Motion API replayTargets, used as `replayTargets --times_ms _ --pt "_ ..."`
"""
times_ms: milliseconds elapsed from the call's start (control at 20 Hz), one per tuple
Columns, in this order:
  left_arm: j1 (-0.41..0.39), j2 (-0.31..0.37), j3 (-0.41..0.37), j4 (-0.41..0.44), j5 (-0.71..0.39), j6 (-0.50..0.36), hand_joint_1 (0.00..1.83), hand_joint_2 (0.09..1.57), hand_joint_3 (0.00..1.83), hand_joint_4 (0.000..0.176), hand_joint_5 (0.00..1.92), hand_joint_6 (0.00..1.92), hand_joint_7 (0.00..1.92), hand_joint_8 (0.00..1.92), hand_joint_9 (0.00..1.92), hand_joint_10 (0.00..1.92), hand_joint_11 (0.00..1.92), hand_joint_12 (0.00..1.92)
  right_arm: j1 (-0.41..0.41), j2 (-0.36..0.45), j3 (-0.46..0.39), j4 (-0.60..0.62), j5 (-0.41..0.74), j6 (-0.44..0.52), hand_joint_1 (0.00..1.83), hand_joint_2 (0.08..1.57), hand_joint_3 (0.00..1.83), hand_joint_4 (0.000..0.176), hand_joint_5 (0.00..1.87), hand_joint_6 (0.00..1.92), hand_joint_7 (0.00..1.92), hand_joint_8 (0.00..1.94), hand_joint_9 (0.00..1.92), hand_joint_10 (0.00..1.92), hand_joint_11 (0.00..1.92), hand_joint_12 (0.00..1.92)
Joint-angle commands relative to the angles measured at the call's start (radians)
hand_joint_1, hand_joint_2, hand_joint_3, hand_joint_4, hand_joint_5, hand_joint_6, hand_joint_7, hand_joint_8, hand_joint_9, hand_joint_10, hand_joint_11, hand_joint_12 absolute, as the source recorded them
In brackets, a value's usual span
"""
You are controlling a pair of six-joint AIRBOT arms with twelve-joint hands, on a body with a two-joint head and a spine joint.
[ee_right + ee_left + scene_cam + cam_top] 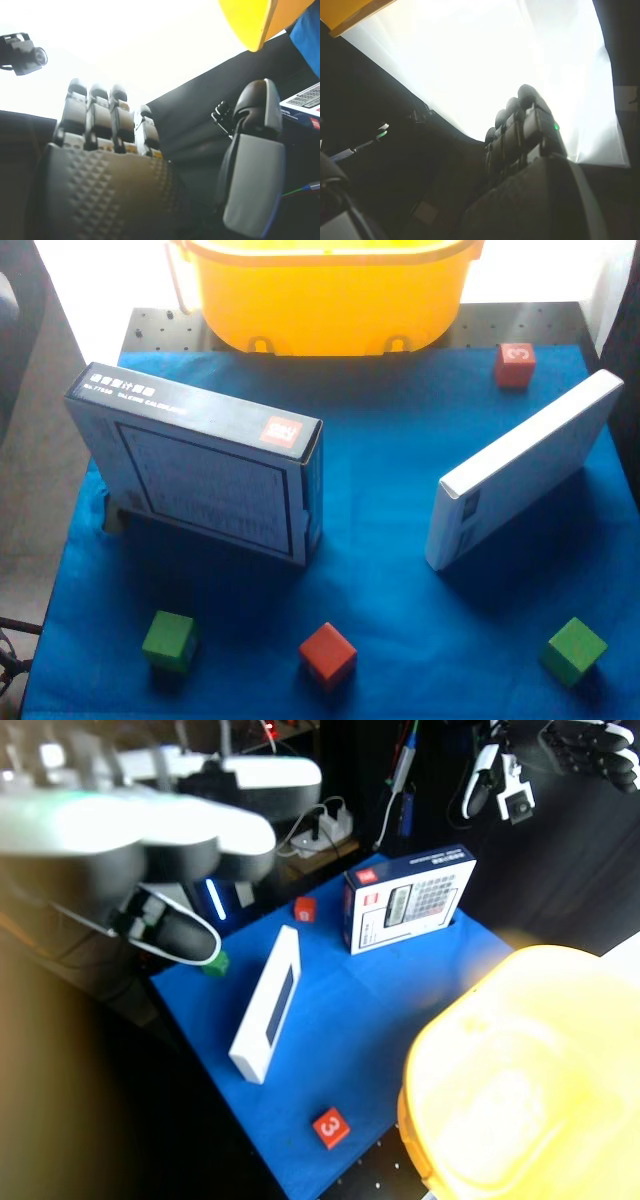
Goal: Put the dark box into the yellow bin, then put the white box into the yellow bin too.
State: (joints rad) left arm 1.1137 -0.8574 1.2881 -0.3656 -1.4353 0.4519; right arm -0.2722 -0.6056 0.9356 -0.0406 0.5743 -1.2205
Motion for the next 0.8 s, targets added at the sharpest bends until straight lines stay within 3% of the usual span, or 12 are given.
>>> replayTargets --times_ms 0,150,250,300,450,550,600,650,700,750 --pt "-0.008 0.001 0.01 -0.028 -0.114 -0.005 0.36 1.01 0.0 0.0 0.17 0.0 0.2 0.0 0.14 0.01 0.0 0.27 0.017 0.001 0.004 0.01 0.122 -0.004 0.09 1.0 0.0 0.094 0.29 0.0 0.49 0.0 0.43 0.0 0.32 0.12" --pt "-0.008 0.005 0.015 -0.03 -0.117 -0.016 0.32 1.01 0.0 0.0 0.17 0.0 0.22 0.0 0.16 0.01 0.03 0.3 0.016 0.001 0.003 0.012 0.122 -0.004 0.11 1.0 0.0 0.081 0.29 0.0 0.5 0.0 0.42 0.0 0.32 0.09" --pt "-0.008 0.012 0.033 -0.008 -0.108 -0.069 0.29 1.03 0.01 0.0 0.15 0.0 0.21 0.0 0.18 0.01 0.06 0.32 0.016 0.0 0.003 0.012 0.121 -0.004 0.12 1.0 0.0 0.076 0.3 0.0 0.48 0.0 0.41 0.0 0.31 0.08" --pt "-0.008 0.012 0.042 0.014 -0.1 -0.098 0.34 1.01 0.0 0.001 0.16 0.0 0.2 0.0 0.17 0.01 0.06 0.31 0.016 -0.001 0.003 0.012 0.117 -0.004 0.11 0.99 0.0 0.064 0.29 0.0 0.47 0.0 0.4 0.0 0.31 0.08" --pt "-0.011 0.02 0.045 0.103 -0.058 -0.121 0.36 0.93 0.0 0.004 0.13 0.0 0.17 0.0 0.14 0.0 0.08 0.2 0.016 -0.002 0.003 0.012 0.11 -0.004 0.11 0.98 0.0 0.089 0.3 0.0 0.47 0.0 0.39 0.0 0.3 0.07" --pt "-0.014 0.022 0.045 0.159 -0.04 -0.151 0.4 0.88 0.0 0.029 0.12 0.0 0.15 0.0 0.12 0.0 0.08 0.17 0.016 -0.005 0.003 0.012 0.107 -0.004 0.11 0.98 0.0 0.08 0.29 0.0 0.48 0.01 0.4 0.01 0.32 0.07" --pt "-0.014 0.022 0.044 0.179 -0.039 -0.164 0.4 0.85 0.0 0.047 0.08 0.0 0.12 0.0 0.08 0.0 0.05 0.16 0.016 -0.007 0.003 0.012 0.106 -0.004 0.11 0.97 0.0 0.093 0.29 0.0 0.48 0.0 0.4 0.0 0.31 0.07" --pt "-0.015 0.024 0.04 0.207 -0.026 -0.168 0.39 0.86 0.0 0.056 0.05 0.0 0.09 0.0 0.07 0.0 0.04 0.15 0.016 -0.008 0.003 0.013 0.105 -0.004 0.12 0.96 0.0 0.091 0.29 0.0 0.48 0.0 0.4 0.0 0.31 0.07" --pt "-0.025 0.027 0.039 0.252 0.005 -0.169 0.49 0.82 0.0 0.076 0.01 0.0 0.05 0.0 0.07 0.0 0.03 0.15 0.016 -0.01 0.004 0.013 0.099 -0.004 0.11 0.97 0.0 0.086 0.28 0.0 0.48 0.0 0.4 0.0 0.31 0.07" --pt "-0.028 0.028 0.039 0.268 0.018 -0.17 0.49 0.82 0.0 0.076 0.01 0.0 0.05 0.0 0.07 0.0 0.03 0.15 0.016 -0.011 0.005 0.013 0.097 -0.004 0.11 0.97 0.0 0.086 0.28 0.0 0.48 0.0 0.4 0.0 0.31 0.07"
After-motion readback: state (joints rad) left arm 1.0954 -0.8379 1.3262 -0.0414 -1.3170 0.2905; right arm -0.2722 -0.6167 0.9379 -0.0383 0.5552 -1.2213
